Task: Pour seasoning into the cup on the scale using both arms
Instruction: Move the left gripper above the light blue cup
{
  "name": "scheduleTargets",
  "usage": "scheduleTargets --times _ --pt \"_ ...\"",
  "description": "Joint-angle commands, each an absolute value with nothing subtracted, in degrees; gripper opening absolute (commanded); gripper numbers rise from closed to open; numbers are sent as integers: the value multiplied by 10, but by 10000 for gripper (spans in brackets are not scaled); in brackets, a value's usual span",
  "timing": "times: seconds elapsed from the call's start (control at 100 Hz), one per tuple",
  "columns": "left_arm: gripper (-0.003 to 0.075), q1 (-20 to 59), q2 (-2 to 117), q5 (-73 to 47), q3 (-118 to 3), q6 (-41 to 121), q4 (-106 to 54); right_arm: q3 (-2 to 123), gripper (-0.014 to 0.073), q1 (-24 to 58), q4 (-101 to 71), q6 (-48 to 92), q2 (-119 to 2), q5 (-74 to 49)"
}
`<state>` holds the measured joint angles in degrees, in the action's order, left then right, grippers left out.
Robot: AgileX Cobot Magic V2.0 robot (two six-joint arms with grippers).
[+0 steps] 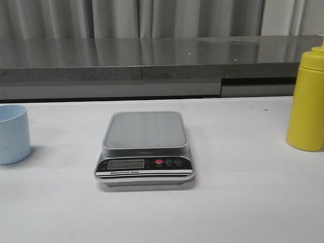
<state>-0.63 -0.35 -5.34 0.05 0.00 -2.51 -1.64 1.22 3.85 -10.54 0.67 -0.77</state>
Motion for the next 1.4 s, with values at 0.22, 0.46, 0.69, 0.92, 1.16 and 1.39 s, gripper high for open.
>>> scheduleTargets --times 0.22,0.46,0.69,0.92,1.16,1.39 --pt "-20 -4 -20 -7 24 0 -31 -6 -68 11 37 -100 17 37" --pt "-20 -4 -20 -5 24 0 -31 -6 -68 11 37 -100 17 37" --pt "-20 -4 -20 0 12 0 -31 -6 -68 11 37 -100 17 37" --pt "-21 -4 8 -50 -71 0 -31 -6 -68 11 37 -100 17 37" --pt "-21 -4 119 -87 -167 0 -31 -6 -68 11 37 -100 17 37" --pt "-20 -4 270 -183 -277 0 -30 -6 -68 11 37 -100 17 37"
